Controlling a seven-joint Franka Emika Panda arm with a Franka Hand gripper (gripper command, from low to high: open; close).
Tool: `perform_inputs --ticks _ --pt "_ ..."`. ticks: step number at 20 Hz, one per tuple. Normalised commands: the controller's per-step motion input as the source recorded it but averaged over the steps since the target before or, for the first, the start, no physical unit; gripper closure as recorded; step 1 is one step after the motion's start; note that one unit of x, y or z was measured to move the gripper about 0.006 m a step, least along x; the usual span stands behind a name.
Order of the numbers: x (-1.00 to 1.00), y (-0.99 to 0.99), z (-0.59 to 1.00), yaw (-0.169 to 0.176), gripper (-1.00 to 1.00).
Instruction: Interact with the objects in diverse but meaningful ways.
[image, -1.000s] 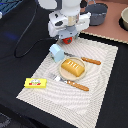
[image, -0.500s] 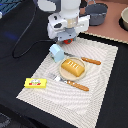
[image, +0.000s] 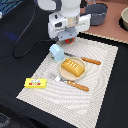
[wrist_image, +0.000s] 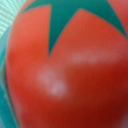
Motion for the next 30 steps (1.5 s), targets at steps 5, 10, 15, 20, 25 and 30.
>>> perform_inputs --ticks 5,10,15,20,25,30 --pt "0.18 -0.84 0.96 -0.024 1.00" --pt "0.40 -0.85 0.61 -0.026 1.00" --pt "0.48 -0.82 0.36 -0.033 1.00" --pt "0.67 -0.79 0.36 -0.002 1.00" --pt "0.58 -0.81 0.12 0.000 1.00" --pt "0.48 -0.90 0.01 0.000 1.00"
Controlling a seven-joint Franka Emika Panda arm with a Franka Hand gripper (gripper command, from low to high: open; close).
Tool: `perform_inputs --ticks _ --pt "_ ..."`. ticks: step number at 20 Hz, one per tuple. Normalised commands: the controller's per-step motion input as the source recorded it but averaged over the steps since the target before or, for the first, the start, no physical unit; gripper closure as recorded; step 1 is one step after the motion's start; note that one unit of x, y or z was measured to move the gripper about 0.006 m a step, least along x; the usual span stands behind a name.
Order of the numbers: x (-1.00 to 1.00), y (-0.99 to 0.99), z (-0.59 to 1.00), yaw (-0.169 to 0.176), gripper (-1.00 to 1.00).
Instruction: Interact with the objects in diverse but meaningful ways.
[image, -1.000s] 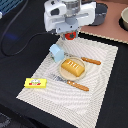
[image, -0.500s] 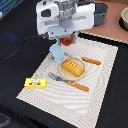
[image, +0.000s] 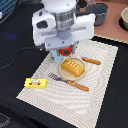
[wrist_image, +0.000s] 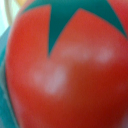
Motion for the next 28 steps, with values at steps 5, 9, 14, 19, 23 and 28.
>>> perform_inputs --ticks 5,9,14,19,23,28 --pt "0.38 -0.98 0.02 0.000 1.00" --pt "0.43 -1.00 -0.03 0.000 1.00" --pt "0.57 -0.82 -0.03 -0.003 1.00" --pt "0.88 -0.36 -0.02 0.000 1.00" --pt "0.78 -0.26 -0.18 0.000 1.00" --pt "0.48 -0.35 -0.10 -0.004 1.00"
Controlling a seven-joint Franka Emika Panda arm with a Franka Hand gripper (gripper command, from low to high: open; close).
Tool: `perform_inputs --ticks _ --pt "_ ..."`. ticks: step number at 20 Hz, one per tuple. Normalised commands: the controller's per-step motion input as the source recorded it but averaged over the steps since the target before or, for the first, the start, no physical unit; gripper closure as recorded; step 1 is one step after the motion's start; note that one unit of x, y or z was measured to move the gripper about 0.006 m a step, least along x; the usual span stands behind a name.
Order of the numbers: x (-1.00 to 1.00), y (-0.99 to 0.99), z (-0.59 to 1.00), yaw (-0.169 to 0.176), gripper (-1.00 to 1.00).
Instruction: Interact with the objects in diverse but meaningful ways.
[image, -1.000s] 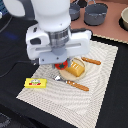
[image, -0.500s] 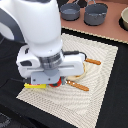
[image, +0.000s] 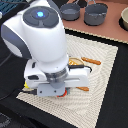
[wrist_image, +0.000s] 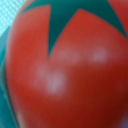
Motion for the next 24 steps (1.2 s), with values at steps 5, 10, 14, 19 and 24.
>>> perform_inputs --ticks 5,10,14,19,24 --pt "0.38 -0.04 0.92 0.012 -1.00" --pt "0.14 0.00 1.00 0.025 -1.00" --pt "0.12 0.19 0.79 0.060 -1.00" --pt "0.11 0.64 0.43 0.165 -1.00" --pt "0.09 0.55 0.04 0.224 -1.00"
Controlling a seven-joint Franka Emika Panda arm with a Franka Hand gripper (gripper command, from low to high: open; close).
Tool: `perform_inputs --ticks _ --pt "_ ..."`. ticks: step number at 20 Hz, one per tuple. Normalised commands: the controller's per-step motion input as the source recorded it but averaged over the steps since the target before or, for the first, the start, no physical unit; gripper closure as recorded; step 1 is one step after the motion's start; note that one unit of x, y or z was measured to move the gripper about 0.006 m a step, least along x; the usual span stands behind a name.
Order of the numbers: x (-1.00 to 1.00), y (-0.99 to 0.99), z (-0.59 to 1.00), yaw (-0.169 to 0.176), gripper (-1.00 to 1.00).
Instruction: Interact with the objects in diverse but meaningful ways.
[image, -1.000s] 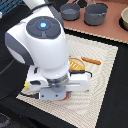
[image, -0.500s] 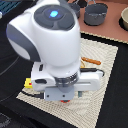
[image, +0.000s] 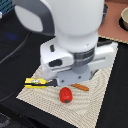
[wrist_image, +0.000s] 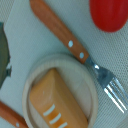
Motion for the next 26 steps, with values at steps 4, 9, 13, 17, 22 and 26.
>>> perform_inputs --ticks 4,9,13,17,22,26 --pt "-0.08 0.32 -0.08 0.129 -1.00" --pt "-0.10 0.16 -0.04 0.101 -1.00" --pt "-0.29 0.39 -0.17 0.100 -1.00" --pt "-0.29 0.40 -0.17 0.093 -1.00" --pt "-0.29 0.25 -0.03 0.048 -1.00" --pt "-0.28 0.11 -0.09 0.000 -1.00"
